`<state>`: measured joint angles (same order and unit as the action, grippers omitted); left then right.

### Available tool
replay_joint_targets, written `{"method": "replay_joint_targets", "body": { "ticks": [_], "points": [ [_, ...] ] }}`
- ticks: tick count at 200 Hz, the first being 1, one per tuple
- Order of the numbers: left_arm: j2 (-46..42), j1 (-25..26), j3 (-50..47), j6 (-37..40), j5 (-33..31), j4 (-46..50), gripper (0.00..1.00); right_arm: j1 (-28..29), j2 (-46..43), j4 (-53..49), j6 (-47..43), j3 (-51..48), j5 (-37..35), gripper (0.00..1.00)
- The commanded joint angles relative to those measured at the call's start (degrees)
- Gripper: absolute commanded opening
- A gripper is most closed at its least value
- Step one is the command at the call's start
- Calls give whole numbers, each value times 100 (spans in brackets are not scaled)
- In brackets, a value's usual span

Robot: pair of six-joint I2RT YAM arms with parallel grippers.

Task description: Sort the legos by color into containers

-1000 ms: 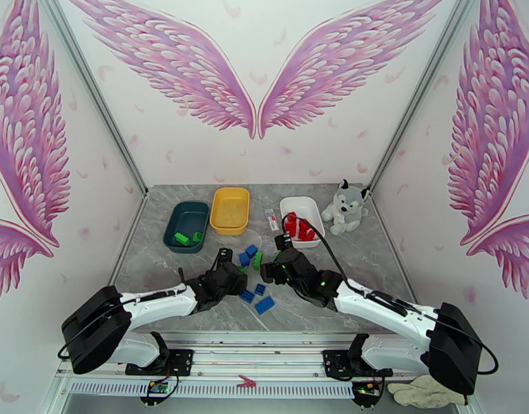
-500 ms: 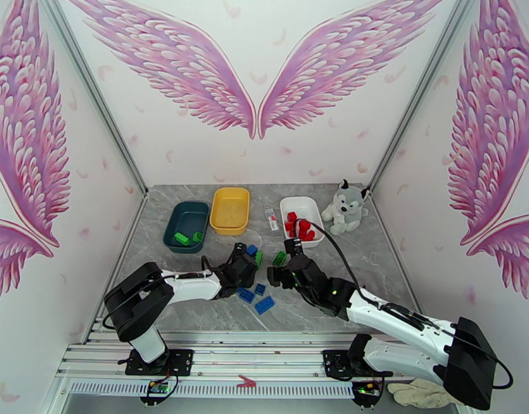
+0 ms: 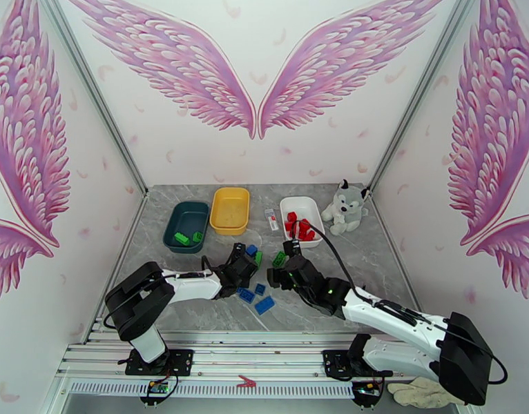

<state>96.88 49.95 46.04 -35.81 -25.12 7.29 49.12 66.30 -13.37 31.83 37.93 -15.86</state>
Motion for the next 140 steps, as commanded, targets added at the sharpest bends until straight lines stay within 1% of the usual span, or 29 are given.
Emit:
{"method": "replay_joint_targets", "body": {
  "ticks": [1,24,42,58,84,99,113,129,140],
  "points": [
    [-642,19,-95,19,-84,126,33,-26,226,352,143,-39,347,83],
    [-1418,-93,-352,82,-179,307,33,20,644,747,229,8,770,81],
    [-2059,-417,-539,171,-133,487,34,103,1057,999,280,144,1029,80],
    [-2574,-854,-645,319,-46,650,34,237,1405,1153,302,333,1176,79],
    [-3193,-1893,-680,563,345,777,36,487,1925,1264,297,726,1316,79],
    [-3318,-2487,-585,690,560,806,37,595,2202,1271,279,968,1368,78],
    [-3238,-2952,-413,801,638,812,38,656,2445,1253,272,1175,1442,78],
    [-2914,-3453,-172,906,918,721,39,677,2639,1227,268,1357,1521,77],
    [-2565,-3708,45,956,1142,617,38,695,2717,1219,264,1430,1555,77]
  ]
}}
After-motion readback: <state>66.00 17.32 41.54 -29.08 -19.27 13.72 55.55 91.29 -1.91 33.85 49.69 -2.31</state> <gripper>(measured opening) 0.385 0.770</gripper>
